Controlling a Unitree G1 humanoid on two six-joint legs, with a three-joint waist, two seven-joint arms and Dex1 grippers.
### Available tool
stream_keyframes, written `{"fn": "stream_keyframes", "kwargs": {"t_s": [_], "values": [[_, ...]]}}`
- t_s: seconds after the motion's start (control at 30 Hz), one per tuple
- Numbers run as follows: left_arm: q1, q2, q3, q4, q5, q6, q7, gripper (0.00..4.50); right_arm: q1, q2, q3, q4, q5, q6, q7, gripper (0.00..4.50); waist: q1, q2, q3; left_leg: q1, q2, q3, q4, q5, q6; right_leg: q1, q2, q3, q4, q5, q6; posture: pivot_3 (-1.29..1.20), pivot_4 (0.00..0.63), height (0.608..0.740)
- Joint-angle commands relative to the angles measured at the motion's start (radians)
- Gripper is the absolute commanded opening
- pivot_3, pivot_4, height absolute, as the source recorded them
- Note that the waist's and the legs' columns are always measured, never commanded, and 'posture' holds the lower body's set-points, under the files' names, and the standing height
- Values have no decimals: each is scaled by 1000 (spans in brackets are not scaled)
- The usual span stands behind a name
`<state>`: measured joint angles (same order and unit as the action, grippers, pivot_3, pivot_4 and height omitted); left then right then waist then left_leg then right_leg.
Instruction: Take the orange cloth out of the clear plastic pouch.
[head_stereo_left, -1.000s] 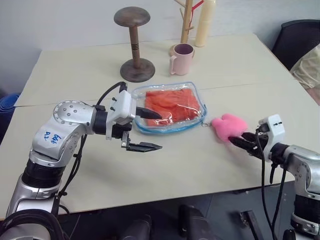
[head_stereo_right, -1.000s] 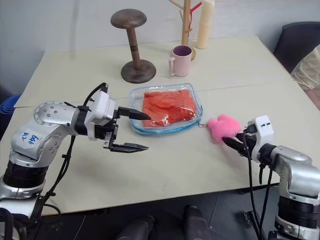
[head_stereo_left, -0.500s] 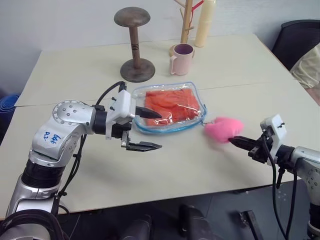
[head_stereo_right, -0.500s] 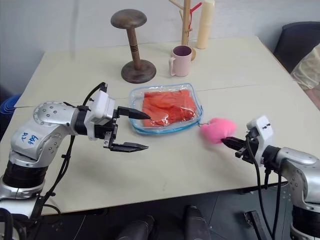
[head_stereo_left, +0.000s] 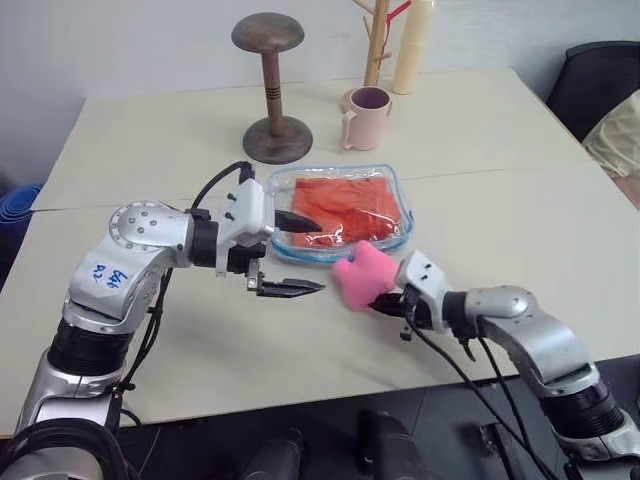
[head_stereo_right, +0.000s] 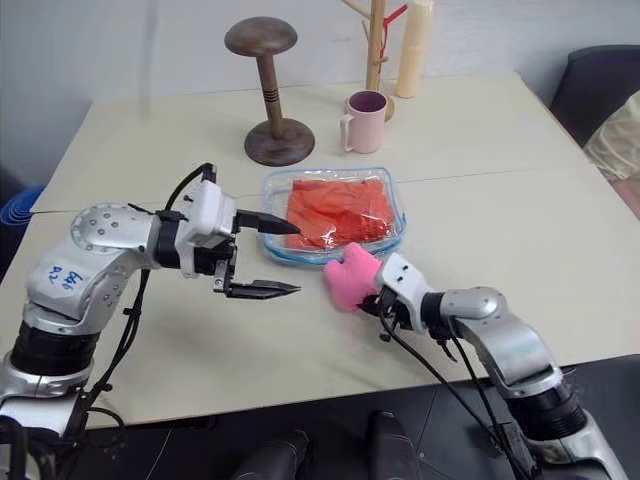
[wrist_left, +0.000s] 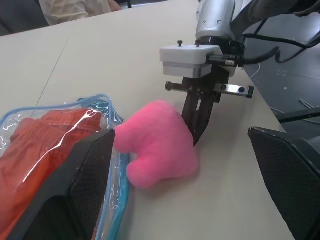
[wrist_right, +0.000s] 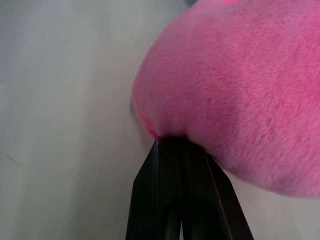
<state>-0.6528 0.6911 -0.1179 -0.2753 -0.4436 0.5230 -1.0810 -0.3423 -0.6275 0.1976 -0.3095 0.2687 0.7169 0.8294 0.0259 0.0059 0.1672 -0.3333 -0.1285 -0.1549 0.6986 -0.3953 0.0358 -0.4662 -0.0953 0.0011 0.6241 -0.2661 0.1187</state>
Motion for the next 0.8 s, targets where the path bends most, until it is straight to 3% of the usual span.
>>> {"fn": "stream_keyframes", "kwargs": {"t_s": [0.03,0.3,0.47,0.57,0.67,0.8], "values": [[-11,-21,-37,10,64,-76,13,4500,-17,12,-5,-14,0,6,-23,876,0,0,0,0,0,0,0,0,0,0,0,0,0,0,0,0,150,740],[-108,-178,-210,194,244,-266,22,4500,36,-83,-180,-296,168,114,28,3493,7,0,0,-1,0,0,0,0,0,0,0,0,0,0,0,0,150,740],[-131,-268,-306,339,391,-420,61,4500,29,-228,-376,-397,339,206,100,3493,17,0,0,-1,0,0,1,0,0,0,0,0,-2,1,2,0,150,740],[-125,-317,-344,395,449,-469,89,4500,25,-388,-433,-293,286,101,204,3493,21,-1,1,-1,0,2,0,0,1,0,0,1,-2,1,2,0,150,740],[-112,-339,-359,420,489,-505,108,4500,-26,-451,-295,-75,27,-232,186,3493,23,-2,1,-1,0,3,1,0,1,0,0,1,-2,1,2,0,150,740],[-91,-346,-340,412,491,-507,115,3623,-167,-372,-90,248,-282,-681,85,3535,16,-2,1,0,1,6,0,0,1,-1,0,2,-1,1,2,0,150,740]]}}
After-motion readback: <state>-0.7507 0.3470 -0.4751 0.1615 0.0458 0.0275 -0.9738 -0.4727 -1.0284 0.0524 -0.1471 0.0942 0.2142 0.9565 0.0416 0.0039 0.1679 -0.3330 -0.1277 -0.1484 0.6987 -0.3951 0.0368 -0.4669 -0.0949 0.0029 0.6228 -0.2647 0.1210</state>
